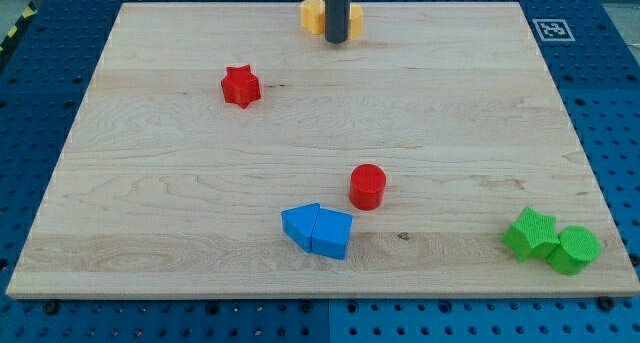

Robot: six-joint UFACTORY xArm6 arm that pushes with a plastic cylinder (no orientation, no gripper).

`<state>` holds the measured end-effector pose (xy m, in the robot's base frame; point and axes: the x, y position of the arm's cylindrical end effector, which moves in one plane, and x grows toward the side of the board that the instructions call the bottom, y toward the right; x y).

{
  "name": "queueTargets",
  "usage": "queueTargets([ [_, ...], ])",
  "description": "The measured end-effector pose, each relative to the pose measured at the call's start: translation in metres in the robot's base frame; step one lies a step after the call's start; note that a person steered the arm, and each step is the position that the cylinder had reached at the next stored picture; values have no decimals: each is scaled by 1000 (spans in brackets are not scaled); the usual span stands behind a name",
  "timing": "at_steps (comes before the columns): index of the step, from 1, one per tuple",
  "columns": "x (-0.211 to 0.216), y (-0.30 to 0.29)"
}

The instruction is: Move your arm closer to the red circle

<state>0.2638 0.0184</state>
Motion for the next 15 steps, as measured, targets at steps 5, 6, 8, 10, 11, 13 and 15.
queueTargets([
  [5, 86, 140],
  [6, 87, 140],
  [8, 89, 140],
  [10, 143, 105],
  [11, 181, 103],
  [13, 252, 99],
  [15, 264, 58],
])
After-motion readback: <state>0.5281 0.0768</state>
